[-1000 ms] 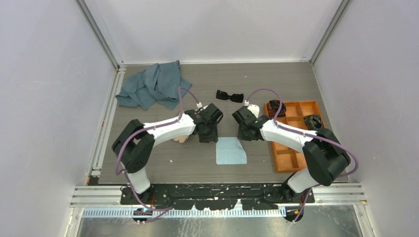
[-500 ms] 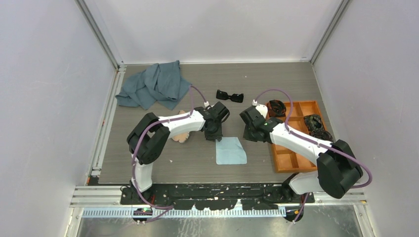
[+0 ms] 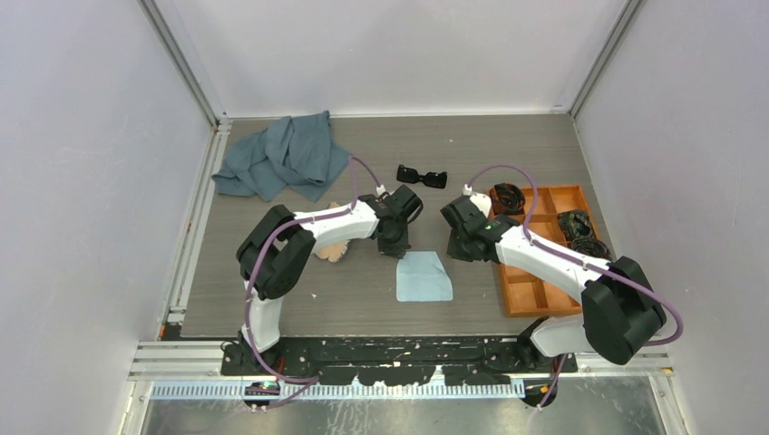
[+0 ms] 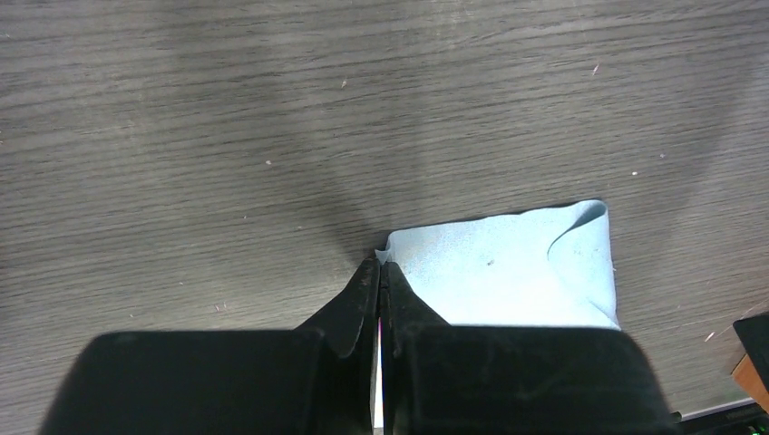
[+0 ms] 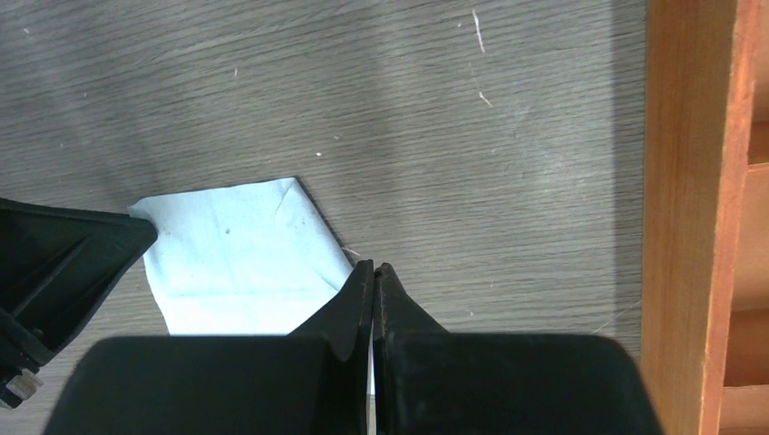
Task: Organize the sunglasses
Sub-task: Adjust the glasses cleaning cloth at the center of the board.
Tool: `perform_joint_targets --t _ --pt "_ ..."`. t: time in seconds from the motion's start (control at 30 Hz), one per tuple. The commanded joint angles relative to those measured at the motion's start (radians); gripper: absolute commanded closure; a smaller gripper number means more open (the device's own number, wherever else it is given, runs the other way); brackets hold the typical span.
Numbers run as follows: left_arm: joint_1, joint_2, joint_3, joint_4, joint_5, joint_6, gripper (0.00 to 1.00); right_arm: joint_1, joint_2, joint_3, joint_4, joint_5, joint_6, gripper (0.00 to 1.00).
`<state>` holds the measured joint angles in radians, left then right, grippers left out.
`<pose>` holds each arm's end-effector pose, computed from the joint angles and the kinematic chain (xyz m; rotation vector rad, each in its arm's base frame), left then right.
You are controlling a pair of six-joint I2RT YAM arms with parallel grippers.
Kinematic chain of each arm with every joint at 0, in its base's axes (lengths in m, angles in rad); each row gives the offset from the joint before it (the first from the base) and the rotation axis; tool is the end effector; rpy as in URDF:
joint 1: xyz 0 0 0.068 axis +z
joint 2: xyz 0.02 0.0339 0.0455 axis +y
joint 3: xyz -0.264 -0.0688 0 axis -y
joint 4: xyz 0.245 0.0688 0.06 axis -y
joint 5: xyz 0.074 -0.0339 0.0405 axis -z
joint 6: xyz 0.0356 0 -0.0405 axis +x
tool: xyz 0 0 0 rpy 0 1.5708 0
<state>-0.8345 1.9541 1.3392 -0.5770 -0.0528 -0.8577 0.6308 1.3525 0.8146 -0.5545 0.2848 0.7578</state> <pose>0.2660 -0.2907 0.1642 -0.0472 2.8294 -0.3567 0.2108 0.1416 0.2012 0.2551 2.5827 0.1189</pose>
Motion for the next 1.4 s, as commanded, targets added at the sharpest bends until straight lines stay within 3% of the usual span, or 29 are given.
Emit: perform_joint_targets --t 0.0,0.27,0.53,0.8,0.93,1.13,1.37 --pt "0.005 -0.008 -0.003 -0.037 -0.037 0.017 0.99 -0.003 -0.031 0.009 0.028 -0.063 -0.014 0.97" --pt "0.005 -0.074 -0.074 -0.027 -0.005 0.034 0.99 0.021 0.034 0.028 0.098 -0.148 -0.034 0.87" --pt "0.005 -0.054 -0.080 -0.015 0.020 0.034 0.99 0.034 0.174 0.040 0.254 -0.348 0.001 0.86" --pt "0.005 -0.048 -0.077 -0.016 0.021 0.043 1.00 0.042 0.238 0.054 0.216 -0.294 -0.022 0.87" --pt "0.005 -0.049 -0.080 -0.011 0.030 0.047 1.00 -0.021 0.255 0.069 0.146 -0.207 -0.065 0.88" --pt "0.005 -0.051 -0.084 -0.007 0.035 0.059 0.99 -0.140 0.150 0.038 0.118 -0.186 -0.087 0.89" --pt "0.005 -0.039 -0.062 -0.012 0.038 0.077 0.99 -0.147 0.081 0.067 0.090 -0.220 -0.096 0.87"
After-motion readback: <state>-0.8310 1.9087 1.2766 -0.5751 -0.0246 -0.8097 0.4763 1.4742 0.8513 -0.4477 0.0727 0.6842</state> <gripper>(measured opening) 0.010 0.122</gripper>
